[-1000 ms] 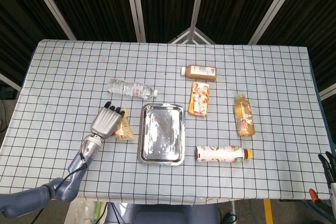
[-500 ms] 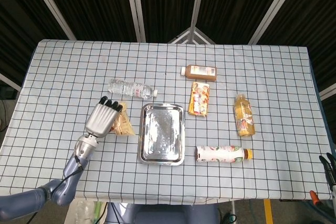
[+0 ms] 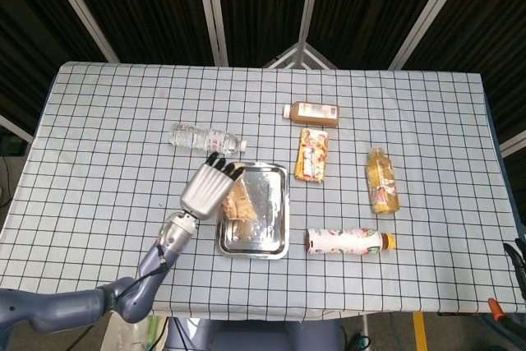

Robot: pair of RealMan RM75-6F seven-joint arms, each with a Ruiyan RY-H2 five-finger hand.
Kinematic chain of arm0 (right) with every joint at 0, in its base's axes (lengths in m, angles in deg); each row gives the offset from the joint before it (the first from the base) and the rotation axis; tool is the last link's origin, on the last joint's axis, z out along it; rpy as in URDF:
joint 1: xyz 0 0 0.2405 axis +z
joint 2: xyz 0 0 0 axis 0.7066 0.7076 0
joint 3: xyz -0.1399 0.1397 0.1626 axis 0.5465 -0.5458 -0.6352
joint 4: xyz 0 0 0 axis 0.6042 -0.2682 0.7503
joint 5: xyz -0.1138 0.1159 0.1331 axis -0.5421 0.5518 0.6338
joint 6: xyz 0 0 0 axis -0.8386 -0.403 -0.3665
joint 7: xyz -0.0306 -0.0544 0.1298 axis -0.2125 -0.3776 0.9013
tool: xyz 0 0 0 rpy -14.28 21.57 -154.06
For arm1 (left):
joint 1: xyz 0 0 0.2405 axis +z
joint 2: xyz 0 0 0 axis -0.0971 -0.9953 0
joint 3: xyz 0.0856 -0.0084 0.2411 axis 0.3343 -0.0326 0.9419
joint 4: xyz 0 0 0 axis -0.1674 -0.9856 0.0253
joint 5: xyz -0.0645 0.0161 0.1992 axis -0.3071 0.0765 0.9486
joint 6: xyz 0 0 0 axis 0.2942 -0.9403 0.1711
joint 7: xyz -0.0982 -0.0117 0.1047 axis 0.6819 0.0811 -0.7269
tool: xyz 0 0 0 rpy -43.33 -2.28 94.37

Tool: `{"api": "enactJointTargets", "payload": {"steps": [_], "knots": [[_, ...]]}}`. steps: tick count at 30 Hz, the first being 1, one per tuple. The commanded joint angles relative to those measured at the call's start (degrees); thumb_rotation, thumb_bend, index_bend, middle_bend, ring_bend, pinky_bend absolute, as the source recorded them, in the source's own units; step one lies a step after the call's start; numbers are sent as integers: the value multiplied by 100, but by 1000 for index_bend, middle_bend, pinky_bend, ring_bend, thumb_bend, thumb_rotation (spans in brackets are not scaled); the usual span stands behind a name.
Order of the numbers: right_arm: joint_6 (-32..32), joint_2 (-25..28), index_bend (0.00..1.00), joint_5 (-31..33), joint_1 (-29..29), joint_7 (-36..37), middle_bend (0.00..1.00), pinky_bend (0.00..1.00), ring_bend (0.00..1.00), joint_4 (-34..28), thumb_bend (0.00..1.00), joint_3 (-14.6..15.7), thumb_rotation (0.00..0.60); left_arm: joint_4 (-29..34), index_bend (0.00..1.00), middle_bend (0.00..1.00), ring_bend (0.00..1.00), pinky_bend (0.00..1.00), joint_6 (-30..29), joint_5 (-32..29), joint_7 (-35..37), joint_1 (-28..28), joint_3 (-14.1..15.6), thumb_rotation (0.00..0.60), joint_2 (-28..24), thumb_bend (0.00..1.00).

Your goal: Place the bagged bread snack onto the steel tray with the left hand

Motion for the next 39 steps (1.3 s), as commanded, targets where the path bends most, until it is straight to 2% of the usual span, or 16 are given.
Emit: {"api": "enactJointTargets", "payload": {"steps": [1, 5, 7, 10, 11, 14, 19, 21, 24, 26, 27, 30, 32, 33, 36, 39], "knots": [[-8, 40, 0, 120, -12, 135, 0, 0, 0, 10, 322, -44, 600, -579, 280, 437, 362, 265, 346, -248, -213, -414, -97, 600, 642, 146], [-16, 61, 0, 167, -26, 193, 0, 0, 0, 45, 322, -55, 600, -913, 68, 289, 220, 205, 527, -430, -305, -593, -99, 600, 961, 82], [-13, 53, 0, 185, -32, 179, 0, 0, 0, 53, 322, -56, 600, -924, 12, 197, 142, 163, 664, -635, -371, -628, -99, 600, 1006, 64], [22, 42, 0, 250, -43, 159, 0, 0, 0, 53, 322, -56, 600, -870, 0, 49, 15, 111, 786, -833, -506, -666, -74, 600, 978, 42], [22, 41, 0, 268, -48, 156, 0, 0, 0, 47, 322, -59, 600, -809, 0, 33, 5, 107, 802, -870, -538, -666, -55, 600, 934, 38], [-9, 29, 0, 279, -71, 117, 0, 0, 0, 37, 322, -62, 600, -391, 0, 17, 0, 105, 756, -886, -440, -570, 23, 600, 687, 15], [-53, -9, 0, 162, -97, 3, 0, 0, 0, 25, 322, -12, 600, 1059, 0, 6, 0, 105, 388, -646, 127, -36, 386, 600, -257, 12], [-74, -19, 0, 60, -106, -34, 0, 0, 0, 25, 322, 30, 600, 1800, 0, 4, 0, 105, 90, -351, 439, 312, 691, 600, -849, 10], [-161, -44, 0, -122, -139, -129, 0, 0, 0, 33, 322, 91, 600, 2872, 0, 0, 0, 86, -275, 103, 1013, 873, 1335, 600, -1914, 9], [-258, -66, 0, -273, -181, -216, 0, 0, 0, 21, 322, 142, 600, 3487, 0, 0, 0, 49, -572, 436, 1422, 1335, 1966, 600, -2844, 8], [-297, -74, 0, -346, -192, -226, 0, 0, 0, 13, 321, 161, 600, 3579, 0, 0, 0, 41, -691, 567, 1526, 1499, 2205, 600, -3141, 6], [-357, -89, 0, -595, -197, -231, 0, 0, 0, 45, 322, 246, 600, 3441, 0, 0, 0, 27, -1527, 1140, 1924, 2328, 3059, 600, -3928, 0], [-294, -63, 0, -616, -184, -140, 0, 0, 0, 49, 322, 295, 600, 2987, 0, 0, 0, 27, -2344, 1479, 2210, 3040, 3404, 600, -4001, 0], [-294, -53, 0, -600, -176, -117, 0, 0, 0, 46, 322, 282, 600, 2742, 0, 0, 0, 27, -2608, 1671, 2377, 3295, 3505, 600, -3928, 0], [-296, -47, 0, -517, -164, -24, 0, 0, 0, 30, 321, 240, 600, 2159, 0, 0, 0, 26, -2911, 2076, 2691, 3691, 3737, 600, -3833, 0], [-270, -28, 0, -509, -155, 57, 0, 0, 0, 29, 322, 253, 600, 1891, 0, 0, 0, 26, -3208, 2222, 3020, 3861, 3636, 600, -3855, 0]]}}
